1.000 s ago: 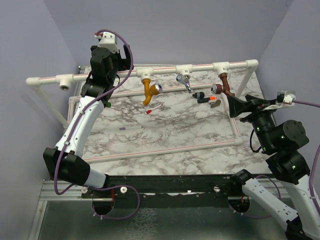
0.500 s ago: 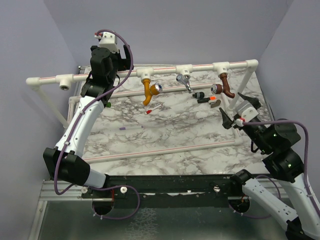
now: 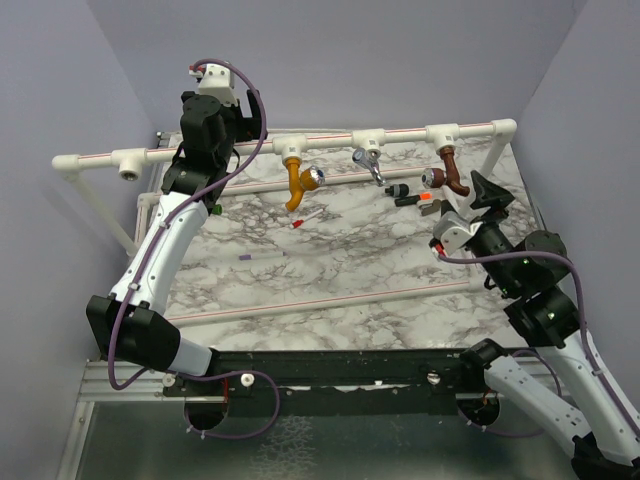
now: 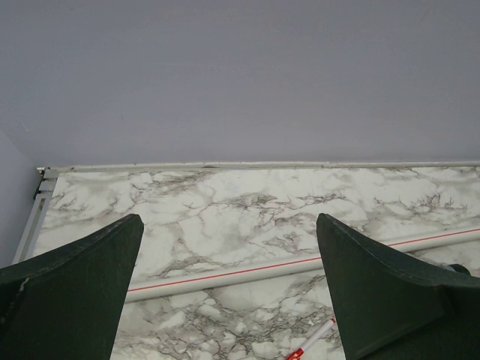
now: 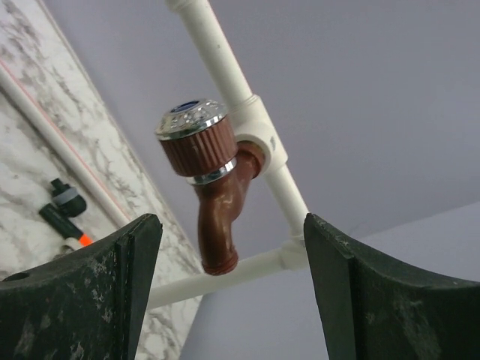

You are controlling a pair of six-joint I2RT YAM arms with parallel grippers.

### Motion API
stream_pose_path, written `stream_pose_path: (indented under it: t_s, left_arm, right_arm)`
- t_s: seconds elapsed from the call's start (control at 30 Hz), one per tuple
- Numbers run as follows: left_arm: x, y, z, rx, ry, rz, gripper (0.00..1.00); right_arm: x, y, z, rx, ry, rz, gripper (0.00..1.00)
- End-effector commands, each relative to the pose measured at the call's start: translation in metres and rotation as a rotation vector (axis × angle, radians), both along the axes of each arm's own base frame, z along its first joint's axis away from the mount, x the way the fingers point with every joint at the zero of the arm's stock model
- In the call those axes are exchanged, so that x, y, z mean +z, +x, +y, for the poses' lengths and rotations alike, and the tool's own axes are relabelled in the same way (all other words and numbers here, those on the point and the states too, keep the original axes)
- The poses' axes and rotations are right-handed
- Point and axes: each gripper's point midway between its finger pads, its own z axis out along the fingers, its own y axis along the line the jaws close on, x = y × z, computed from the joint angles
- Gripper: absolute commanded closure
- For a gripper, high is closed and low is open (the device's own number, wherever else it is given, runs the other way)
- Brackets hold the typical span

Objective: Install the water faucets

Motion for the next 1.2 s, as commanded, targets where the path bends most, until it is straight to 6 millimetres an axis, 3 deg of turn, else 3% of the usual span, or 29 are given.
stream_pose_path:
  t_s: [0.0, 0.4, 0.7, 1.0, 1.17]
  left_arm:
    - [-0.055, -0.003, -0.006, -0.032, 0.041, 0.17, 0.01]
    - [-0.055, -0.003, -0.006, -0.032, 0.041, 0.17, 0.01]
    - [-0.055, -0.003, -0.006, -0.032, 0.041, 0.169, 0.01]
    - [-0.055, -0.003, -0.006, -0.033, 0.041, 0.17, 0.01]
    - [-0.054, -0.003, -0.006, -0.032, 0.041, 0.167, 0.01]
  right_arm:
    - [0.03, 0.009, -0.006, -0.062, -0.043, -0.144, 0.19]
    - [0.024, 0.032, 0.004, -0.085, -0.126, -0.188, 0.21]
    - [0.015, 0.047, 0.004, -0.13, -0.144, -0.201, 0.29]
    - [0.016, 0.052, 0.002, -0.146, -0.078, -0.178, 0.61]
    - [0.017, 0.052, 0.003, -0.138, 0.044, -0.152, 0.96]
